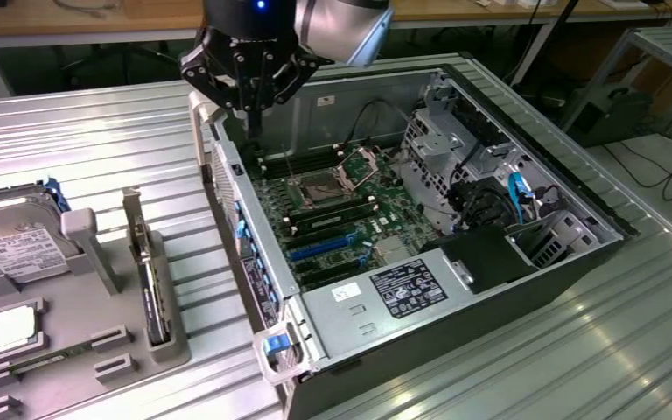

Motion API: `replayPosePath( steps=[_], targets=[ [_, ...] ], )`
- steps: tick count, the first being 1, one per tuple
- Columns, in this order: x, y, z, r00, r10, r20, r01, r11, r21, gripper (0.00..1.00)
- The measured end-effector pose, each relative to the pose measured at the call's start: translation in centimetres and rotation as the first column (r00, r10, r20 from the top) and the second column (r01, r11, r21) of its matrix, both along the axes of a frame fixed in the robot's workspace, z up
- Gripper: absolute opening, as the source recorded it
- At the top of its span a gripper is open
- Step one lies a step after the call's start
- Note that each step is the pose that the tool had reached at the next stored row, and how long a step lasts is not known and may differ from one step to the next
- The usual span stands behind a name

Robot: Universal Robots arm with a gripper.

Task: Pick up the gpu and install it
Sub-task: 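Reach for the gpu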

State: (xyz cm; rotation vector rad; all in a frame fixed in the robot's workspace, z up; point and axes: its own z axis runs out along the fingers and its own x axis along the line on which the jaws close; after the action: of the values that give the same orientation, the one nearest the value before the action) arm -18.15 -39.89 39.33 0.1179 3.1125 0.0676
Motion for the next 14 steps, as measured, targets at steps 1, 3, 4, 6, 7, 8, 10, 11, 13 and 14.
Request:
replayPosePath(
  steps=[1,3,4,6,7,8,10,11,13,14],
  targets=[
    [-0.1,0.00,0.00,1.0000,0.000,0.0000,0.000,1.0000,0.0000,0.11],
    [-0.4,0.00,0.00,1.0000,0.000,0.0000,0.000,1.0000,0.0000,0.11],
    [-0.6,0.00,-0.01,1.0000,0.000,0.0001,0.000,1.0000,0.0001,0.11],
    [-0.8,0.00,0.00,1.0000,0.000,0.0001,0.000,1.0000,0.0001,0.11],
    [-0.9,0.00,0.00,1.0000,0.000,0.0000,0.000,1.0000,0.0001,0.11],
    [-1.0,0.00,0.00,1.0000,0.000,0.0001,0.000,1.0000,0.0001,0.11],
    [-1.3,0.00,0.00,1.0000,0.000,0.0000,0.000,1.0000,0.0000,0.11],
    [-1.4,0.00,0.00,1.0000,0.000,0.0001,0.000,1.0000,0.0001,0.11],
    [-1.6,0.00,0.00,1.0000,0.000,0.0000,0.000,1.0000,0.0001,0.11],
    [-1.7,0.00,0.00,1.0000,0.000,0.0000,0.000,1.0000,0.0000,0.11]
  ],
)
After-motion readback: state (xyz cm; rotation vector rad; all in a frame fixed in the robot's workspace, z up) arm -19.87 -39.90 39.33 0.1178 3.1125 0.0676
